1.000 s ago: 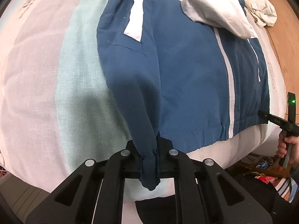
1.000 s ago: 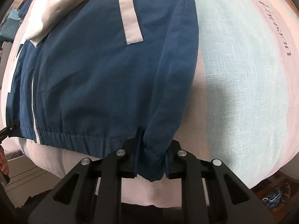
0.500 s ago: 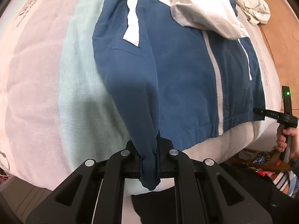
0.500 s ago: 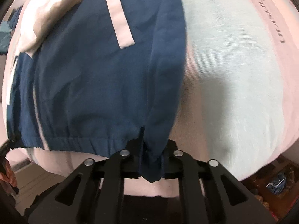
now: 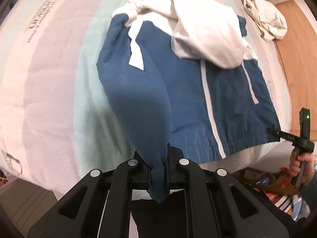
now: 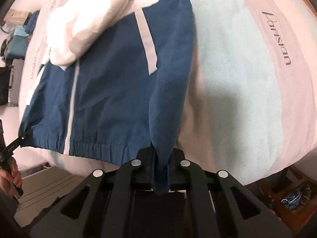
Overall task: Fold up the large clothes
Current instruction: 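Lift the hem with both tools and fold it over toward the hood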
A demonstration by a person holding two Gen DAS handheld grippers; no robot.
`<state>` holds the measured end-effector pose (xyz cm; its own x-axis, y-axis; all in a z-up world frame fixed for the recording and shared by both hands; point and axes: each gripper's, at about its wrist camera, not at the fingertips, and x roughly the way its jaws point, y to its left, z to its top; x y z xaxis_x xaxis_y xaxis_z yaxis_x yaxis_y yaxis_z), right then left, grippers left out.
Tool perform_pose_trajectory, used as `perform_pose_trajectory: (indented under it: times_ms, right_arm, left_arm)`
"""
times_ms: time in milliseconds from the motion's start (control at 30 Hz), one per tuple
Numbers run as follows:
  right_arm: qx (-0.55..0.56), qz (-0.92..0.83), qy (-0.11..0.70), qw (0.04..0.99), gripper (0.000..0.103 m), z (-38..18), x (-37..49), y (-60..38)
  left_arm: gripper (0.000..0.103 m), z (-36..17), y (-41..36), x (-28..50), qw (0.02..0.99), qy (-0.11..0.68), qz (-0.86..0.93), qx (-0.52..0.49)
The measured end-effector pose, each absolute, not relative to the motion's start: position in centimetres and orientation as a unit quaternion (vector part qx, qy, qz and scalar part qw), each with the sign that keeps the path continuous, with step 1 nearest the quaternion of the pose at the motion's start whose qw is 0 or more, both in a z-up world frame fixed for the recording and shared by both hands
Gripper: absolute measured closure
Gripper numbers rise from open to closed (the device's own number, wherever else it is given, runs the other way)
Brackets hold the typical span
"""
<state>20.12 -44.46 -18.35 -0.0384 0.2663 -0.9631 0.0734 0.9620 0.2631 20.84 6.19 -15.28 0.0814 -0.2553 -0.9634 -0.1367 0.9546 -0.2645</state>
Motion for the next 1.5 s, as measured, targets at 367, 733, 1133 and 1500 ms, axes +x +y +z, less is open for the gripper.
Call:
perform_pose_trajectory:
  times_ms: [367, 733, 1133, 1500]
  right_arm:
    - [0.146, 0.09, 0.714, 0.679, 0.096, -14.0, 23.4, -48.1]
    - [0.195, 0.089, 0.695, 0.686, 0.097, -10.9, 30.6, -48.2]
    - [0.208, 0.087, 0.651, 0.725, 0.097, -11.2, 43.0, -47.2]
    - [0.219, 0.062, 0.656, 0.72, 0.097, -14.9, 53.2, -47.2]
  left_arm:
    - [0.094, -9.4, 3.6, 22.1, 0.736, 0.666, -0.012, -0.12]
    - [0.095, -7.1, 6.8, 28.5, 0.741, 0.65, -0.033, -0.166]
    - [0.095, -7.0, 8.8, 41.3, 0.767, 0.621, -0.081, -0.141]
    - [0.094, -11.5, 11.2, 52.1, 0.76, 0.629, -0.072, -0.147]
